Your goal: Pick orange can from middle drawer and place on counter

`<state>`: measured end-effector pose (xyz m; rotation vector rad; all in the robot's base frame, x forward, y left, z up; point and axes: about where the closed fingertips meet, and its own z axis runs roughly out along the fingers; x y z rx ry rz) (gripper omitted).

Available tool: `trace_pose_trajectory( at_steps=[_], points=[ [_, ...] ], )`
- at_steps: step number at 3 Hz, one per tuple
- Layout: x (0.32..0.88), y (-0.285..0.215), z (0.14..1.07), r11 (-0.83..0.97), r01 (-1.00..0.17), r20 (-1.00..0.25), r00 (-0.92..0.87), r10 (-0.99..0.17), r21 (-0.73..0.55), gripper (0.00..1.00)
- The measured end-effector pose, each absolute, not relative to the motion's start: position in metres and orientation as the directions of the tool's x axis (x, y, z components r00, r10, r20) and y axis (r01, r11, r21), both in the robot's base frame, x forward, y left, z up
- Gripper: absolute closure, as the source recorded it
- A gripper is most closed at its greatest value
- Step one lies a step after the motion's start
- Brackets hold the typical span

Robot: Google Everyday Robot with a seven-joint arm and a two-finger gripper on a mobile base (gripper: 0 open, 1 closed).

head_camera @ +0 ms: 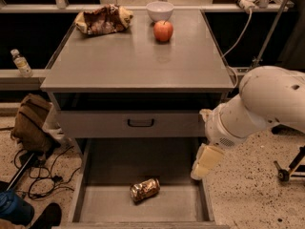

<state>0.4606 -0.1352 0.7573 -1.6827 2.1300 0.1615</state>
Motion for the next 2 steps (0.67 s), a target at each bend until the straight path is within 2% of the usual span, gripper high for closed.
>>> trace_pose_trajectory(
  at_steps=[1, 2],
  points=[
    [0.464, -0.099, 0.719, 0.212, -0.966, -0.416, -0.134, -0.899, -0.148, 0.0],
    [0.473, -0.039, 0.658, 0.154, -0.982, -0.473, -0.084, -0.877, -0.112, 0.0]
  ],
)
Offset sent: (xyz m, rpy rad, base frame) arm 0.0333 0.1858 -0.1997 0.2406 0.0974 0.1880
